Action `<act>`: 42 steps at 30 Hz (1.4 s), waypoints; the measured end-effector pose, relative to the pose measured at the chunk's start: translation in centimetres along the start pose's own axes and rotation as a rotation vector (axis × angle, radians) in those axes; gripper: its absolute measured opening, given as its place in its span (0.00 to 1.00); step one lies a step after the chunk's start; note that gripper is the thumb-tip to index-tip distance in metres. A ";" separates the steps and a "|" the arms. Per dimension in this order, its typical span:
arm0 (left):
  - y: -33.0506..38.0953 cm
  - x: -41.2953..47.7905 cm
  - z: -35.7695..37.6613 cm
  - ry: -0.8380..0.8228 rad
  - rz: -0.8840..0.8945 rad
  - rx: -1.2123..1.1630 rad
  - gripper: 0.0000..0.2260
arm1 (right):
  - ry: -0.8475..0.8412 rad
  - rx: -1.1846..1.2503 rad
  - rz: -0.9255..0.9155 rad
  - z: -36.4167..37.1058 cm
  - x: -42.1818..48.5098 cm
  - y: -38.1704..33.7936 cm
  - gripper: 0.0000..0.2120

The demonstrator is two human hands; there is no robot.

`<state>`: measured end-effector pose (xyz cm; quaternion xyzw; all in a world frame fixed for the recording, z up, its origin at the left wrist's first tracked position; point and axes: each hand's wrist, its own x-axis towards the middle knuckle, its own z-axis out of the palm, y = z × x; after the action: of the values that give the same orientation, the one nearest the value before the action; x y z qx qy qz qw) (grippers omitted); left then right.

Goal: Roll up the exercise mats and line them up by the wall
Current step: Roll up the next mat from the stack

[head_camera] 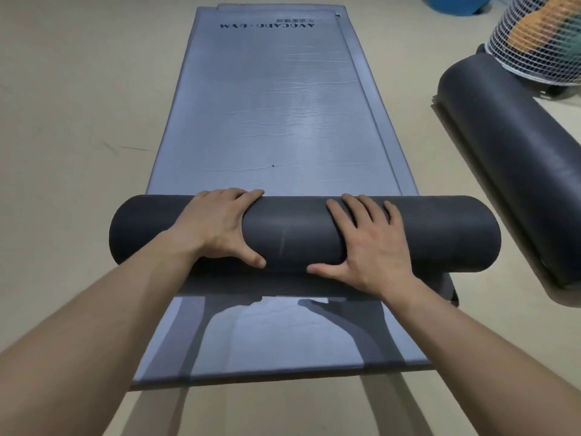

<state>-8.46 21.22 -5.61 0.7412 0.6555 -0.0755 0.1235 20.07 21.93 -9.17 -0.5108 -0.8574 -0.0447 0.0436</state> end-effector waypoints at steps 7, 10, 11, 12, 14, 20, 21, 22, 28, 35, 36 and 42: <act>1.4 0.8 -1.2 -0.165 -0.202 -0.127 0.52 | -0.158 0.029 -0.166 -2.0 6.0 3.8 0.56; 3.4 -0.5 -0.9 -0.202 -0.266 -0.109 0.51 | -0.195 0.026 -0.180 -2.6 5.9 5.0 0.57; 4.2 -0.9 -1.0 -0.214 -0.282 -0.100 0.50 | -0.188 0.038 -0.129 -2.5 4.9 5.0 0.57; 4.9 -1.5 -1.1 -0.229 -0.304 -0.108 0.49 | -0.166 0.072 -0.049 -2.3 3.7 4.8 0.56; 6.2 -2.5 -1.2 -0.264 -0.347 -0.176 0.47 | -0.112 0.212 0.172 -1.5 0.9 3.8 0.50; 11.3 -5.9 1.8 -0.261 -0.363 -0.516 0.42 | -0.215 0.900 0.513 -1.0 -3.4 0.0 0.31; 12.2 -6.4 2.4 -0.243 -0.352 -0.589 0.41 | -0.215 0.985 0.524 -1.3 -3.6 -0.3 0.33; 13.0 -6.9 3.1 -0.224 -0.343 -0.666 0.39 | -0.222 1.040 0.517 -1.6 -3.7 -0.4 0.39; 15.7 -8.2 6.2 -0.116 -0.377 -1.053 0.42 | -0.297 1.065 0.454 -2.6 -5.1 1.1 0.48; 18.2 -7.7 6.7 -0.050 -0.382 -0.831 0.53 | -0.514 1.249 0.745 -1.6 -8.5 3.3 0.51; 18.4 -7.5 6.7 -0.044 -0.373 -0.834 0.51 | -0.476 1.251 0.770 -1.4 -8.7 3.4 0.50; 22.7 -4.4 6.7 -0.096 -0.270 -1.235 0.37 | -0.330 1.035 0.761 -4.3 -8.8 7.6 0.37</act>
<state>13.79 12.66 -8.95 0.4399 0.6598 0.2685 0.5469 31.05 17.35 -5.74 -0.6911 -0.5236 0.4704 0.1642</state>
